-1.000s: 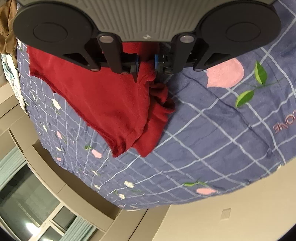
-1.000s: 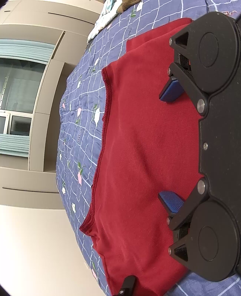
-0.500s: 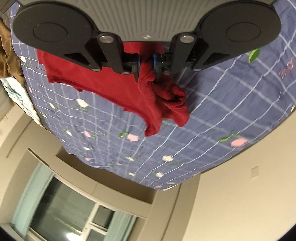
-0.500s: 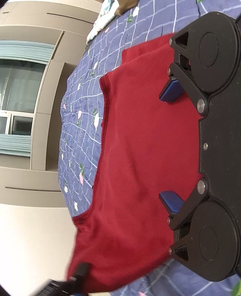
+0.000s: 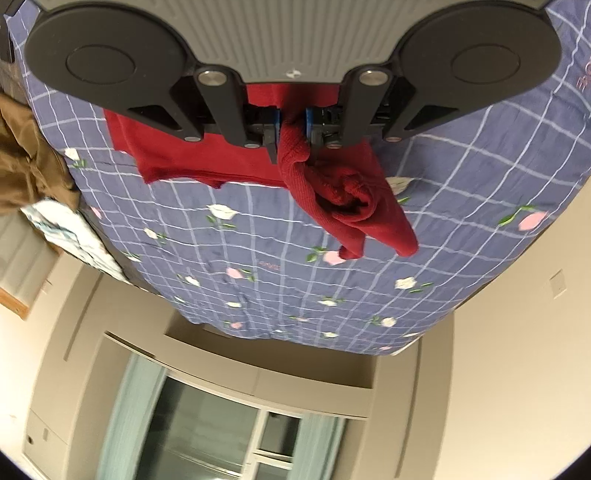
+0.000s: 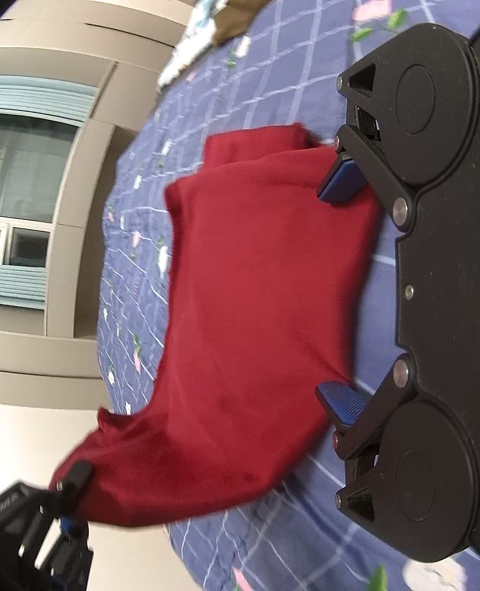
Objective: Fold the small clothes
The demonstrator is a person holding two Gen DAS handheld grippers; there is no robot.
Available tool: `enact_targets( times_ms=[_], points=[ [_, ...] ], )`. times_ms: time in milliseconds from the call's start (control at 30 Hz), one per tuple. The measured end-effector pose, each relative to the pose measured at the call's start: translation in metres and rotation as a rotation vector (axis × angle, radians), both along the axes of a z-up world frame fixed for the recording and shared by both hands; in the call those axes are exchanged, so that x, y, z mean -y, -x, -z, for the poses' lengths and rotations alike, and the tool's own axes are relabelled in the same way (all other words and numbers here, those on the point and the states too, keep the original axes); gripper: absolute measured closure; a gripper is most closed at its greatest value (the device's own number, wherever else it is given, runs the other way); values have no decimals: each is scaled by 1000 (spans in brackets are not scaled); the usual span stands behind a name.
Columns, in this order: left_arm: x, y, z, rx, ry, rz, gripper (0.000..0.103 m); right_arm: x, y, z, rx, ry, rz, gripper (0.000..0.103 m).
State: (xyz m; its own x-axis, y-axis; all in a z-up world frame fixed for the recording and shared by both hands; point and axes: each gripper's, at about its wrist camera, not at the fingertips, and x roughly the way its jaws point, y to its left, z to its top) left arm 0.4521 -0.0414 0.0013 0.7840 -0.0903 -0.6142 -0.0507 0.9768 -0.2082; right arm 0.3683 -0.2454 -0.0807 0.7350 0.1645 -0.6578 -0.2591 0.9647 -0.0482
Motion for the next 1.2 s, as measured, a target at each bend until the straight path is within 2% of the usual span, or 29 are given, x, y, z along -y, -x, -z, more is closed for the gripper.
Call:
enact_targets(
  times_ms=[67, 133, 200, 333, 567, 700, 900, 967, 1000, 1033, 1100, 1200],
  points=[
    [11, -1, -1, 3, -14, 30, 92, 7, 11, -4, 1, -12, -8, 1],
    [23, -2, -2, 9, -34, 71, 92, 14, 25, -9, 44, -2, 13, 1],
    [37, -2, -2, 16, -62, 117, 92, 26, 43, -14, 91, 4, 59, 1],
    [67, -4, 0, 20, -100, 214, 92, 57, 74, -21, 123, -35, 149, 1],
    [128, 2, 8, 28, -126, 385, 92, 106, 108, -24, 103, -69, 280, 1],
    [165, 7, 28, -5, -126, 468, 92, 116, 113, -25, 98, -61, 308, 1],
    [182, 14, 52, -65, -145, 531, 92, 123, 112, -22, 75, -84, 332, 1],
    [175, 15, 57, -92, -127, 546, 87, 128, 110, -23, 71, -119, 330, 1],
    [168, 15, 58, -108, -105, 547, 80, 132, 107, -24, 68, -139, 327, 0],
    [162, 15, 59, -119, -81, 546, 64, 136, 105, -25, 65, -160, 326, 0],
    [150, 20, 60, -117, -26, 545, 44, 143, 99, -28, 66, -188, 329, 0],
    [133, 30, 56, -103, 2, 533, 34, 150, 85, -37, 65, -233, 331, 0]
  ],
)
